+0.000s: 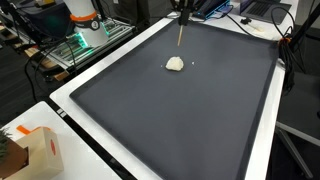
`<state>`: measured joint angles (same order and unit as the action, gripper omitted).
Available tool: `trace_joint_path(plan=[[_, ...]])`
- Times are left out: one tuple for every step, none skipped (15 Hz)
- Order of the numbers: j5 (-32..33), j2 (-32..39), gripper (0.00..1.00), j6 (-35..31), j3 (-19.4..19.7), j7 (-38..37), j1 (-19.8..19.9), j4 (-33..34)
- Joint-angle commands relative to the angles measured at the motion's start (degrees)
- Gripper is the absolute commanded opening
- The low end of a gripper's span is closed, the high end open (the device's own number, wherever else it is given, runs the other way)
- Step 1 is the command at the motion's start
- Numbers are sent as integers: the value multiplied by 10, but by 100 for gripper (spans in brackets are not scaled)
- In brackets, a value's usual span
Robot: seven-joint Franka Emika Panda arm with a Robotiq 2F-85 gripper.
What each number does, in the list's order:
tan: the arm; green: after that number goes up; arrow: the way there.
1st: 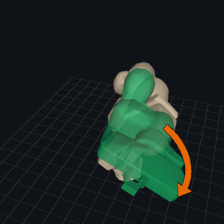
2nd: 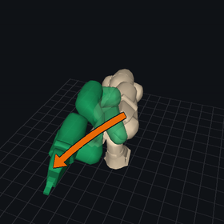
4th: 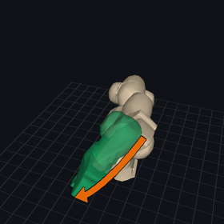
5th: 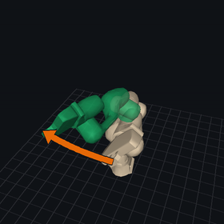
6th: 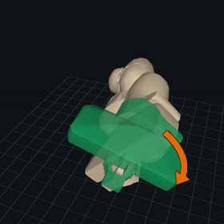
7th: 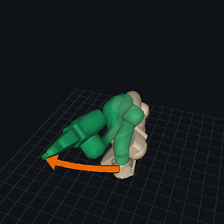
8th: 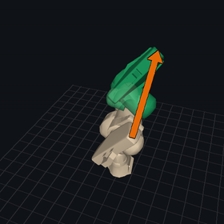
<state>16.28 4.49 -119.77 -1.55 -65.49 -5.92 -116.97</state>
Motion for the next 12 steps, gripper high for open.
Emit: trace_joint_path(plan=[[70,8,3,18,-6,-27,-7,-16],[82,12,3,23,-7,-27,-9,-17],[92,17,3,28,-7,-24,-10,-18],[98,21,3,33,-7,-21,-12,-18],[102,27,3,40,-8,-15,-13,-18],[107,33,3,46,-8,-14,-15,-17],[111,39,3,52,-9,-12,-16,-17],[115,45,3,58,-9,-9,-18,-16],[118,51,3,64,-9,-8,-20,-15],[123,58,3,71,-9,-8,-22,-13],[125,63,3,75,-9,-7,-25,-12],[129,68,3,78,-9,-6,-27,-11]])
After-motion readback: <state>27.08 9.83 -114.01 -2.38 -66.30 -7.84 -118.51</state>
